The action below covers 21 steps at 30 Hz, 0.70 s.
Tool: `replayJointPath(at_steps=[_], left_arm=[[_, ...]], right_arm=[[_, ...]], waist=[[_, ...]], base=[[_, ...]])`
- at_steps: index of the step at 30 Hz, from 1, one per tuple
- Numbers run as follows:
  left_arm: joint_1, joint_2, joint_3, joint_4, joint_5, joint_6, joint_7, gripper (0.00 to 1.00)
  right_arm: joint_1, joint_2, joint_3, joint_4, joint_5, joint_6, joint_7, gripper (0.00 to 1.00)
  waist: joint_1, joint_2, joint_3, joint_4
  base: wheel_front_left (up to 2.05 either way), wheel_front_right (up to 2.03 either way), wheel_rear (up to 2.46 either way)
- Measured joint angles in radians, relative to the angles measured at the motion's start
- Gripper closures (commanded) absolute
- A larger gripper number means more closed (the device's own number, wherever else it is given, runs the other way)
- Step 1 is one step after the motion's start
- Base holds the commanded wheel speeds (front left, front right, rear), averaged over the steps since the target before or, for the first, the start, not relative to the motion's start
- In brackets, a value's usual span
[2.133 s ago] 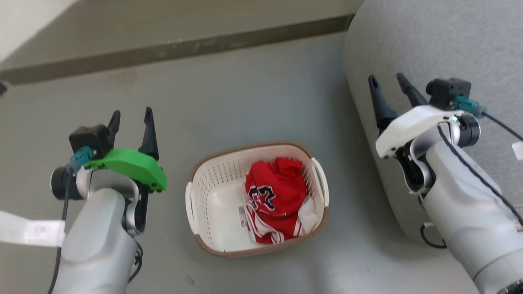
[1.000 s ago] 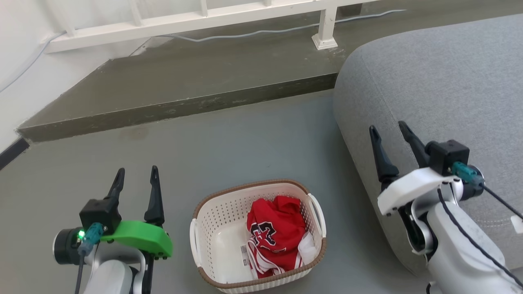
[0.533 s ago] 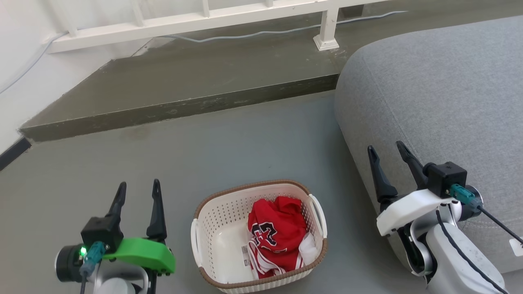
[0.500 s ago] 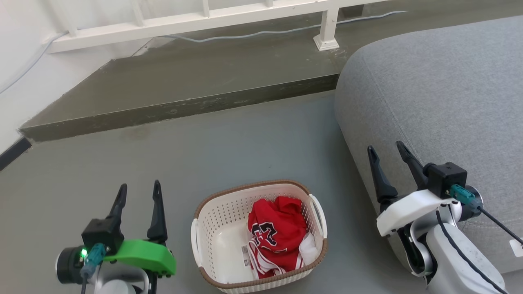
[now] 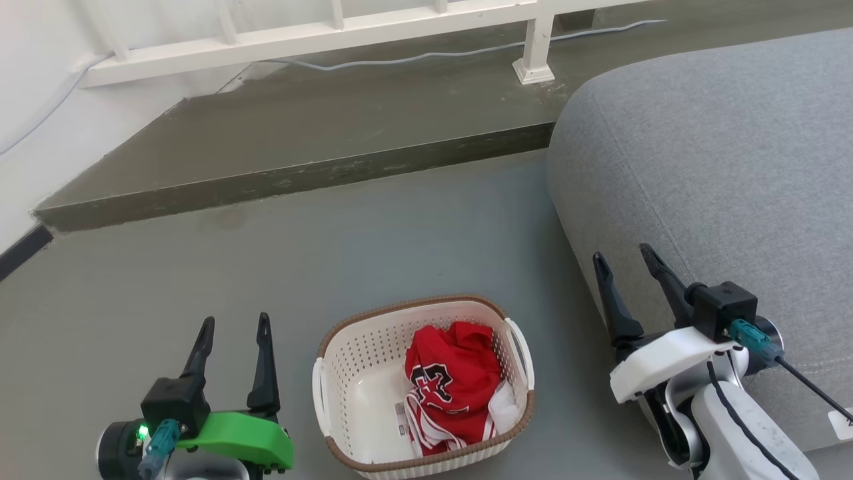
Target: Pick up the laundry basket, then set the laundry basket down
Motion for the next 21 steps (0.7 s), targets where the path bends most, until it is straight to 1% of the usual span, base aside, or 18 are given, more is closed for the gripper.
replayJointPath(at_steps=[7, 12, 15, 21], left_arm=[[0.022, -0.004, 0.002, -0.009, 0.002, 0.000, 0.000, 0.00], [0.032, -0.008, 0.002, -0.012, 0.006, 0.000, 0.000, 0.00], [0.040, -0.009, 0.002, -0.014, 0.015, 0.008, 0.000, 0.00], [0.043, -0.011, 0.002, -0.016, 0.018, 0.009, 0.000, 0.00]], right_arm=[[0.024, 0.002, -0.001, -0.005, -0.013, 0.011, 0.000, 0.00], [0.043, 0.005, -0.004, -0.007, -0.020, 0.013, 0.000, 0.00], [0.044, 0.005, -0.006, -0.009, -0.025, 0.018, 0.000, 0.00], [0.045, 0.006, -0.013, -0.016, -0.031, 0.026, 0.000, 0.00]], waist=[[0.0000, 0.0000, -0.003, -0.001], [0.0000, 0.0000, -0.005, -0.001], [0.0000, 0.0000, -0.005, 0.000], [0.0000, 0.0000, -0.005, 0.001]], base=[[0.00, 0.00, 0.00], [0.00, 0.00, 0.00], [0.00, 0.00, 0.00], [0.00, 0.00, 0.00]])
